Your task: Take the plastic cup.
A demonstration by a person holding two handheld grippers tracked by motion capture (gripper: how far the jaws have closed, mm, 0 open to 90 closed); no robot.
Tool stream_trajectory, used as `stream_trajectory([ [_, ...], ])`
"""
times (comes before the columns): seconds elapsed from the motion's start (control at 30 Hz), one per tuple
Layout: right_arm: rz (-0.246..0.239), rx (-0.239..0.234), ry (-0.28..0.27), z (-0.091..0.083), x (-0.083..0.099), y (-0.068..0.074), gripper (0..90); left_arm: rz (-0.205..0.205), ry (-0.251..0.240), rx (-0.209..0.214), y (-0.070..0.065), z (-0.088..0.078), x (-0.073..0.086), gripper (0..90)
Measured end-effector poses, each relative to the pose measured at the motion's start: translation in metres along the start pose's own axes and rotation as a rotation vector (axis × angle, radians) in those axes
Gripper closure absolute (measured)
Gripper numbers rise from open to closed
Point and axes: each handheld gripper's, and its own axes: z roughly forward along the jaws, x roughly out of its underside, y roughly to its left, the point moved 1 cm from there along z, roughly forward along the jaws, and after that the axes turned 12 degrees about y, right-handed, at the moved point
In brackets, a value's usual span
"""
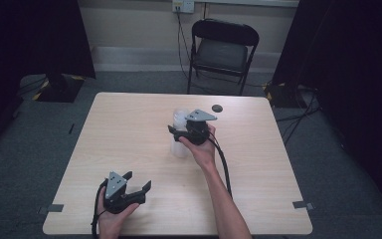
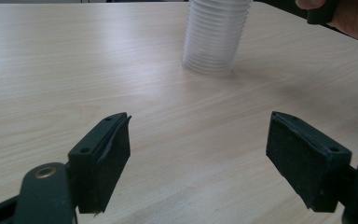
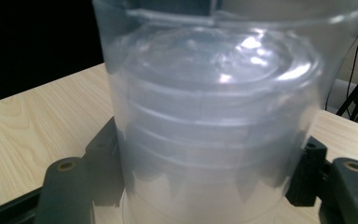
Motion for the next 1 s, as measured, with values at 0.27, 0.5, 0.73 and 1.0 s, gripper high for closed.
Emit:
stream_trajectory([
  [0.27, 0.006, -0.002, -0.026, -0.006, -0.008, 0.000, 30.4, -0.021, -0.003, 0.020, 0.000, 0.001, 0.000, 21.7],
  [0.5, 0.004, -0.002, -0.038, -0.010, -0.012, -0.002, 31.0, -0.012, 0.001, 0.012, -0.003, 0.002, -0.001, 21.7],
  [0.73, 0.006, -0.008, -0.055, -0.015, -0.017, -0.002, 31.4, -0.003, 0.000, 0.015, -0.005, 0.003, -0.002, 21.7],
  [1.0, 0.009, -0.003, -0.077, -0.018, -0.022, -0.002, 31.4, -0.005, 0.009, 0.038, -0.005, 0.005, -0.002, 21.8],
])
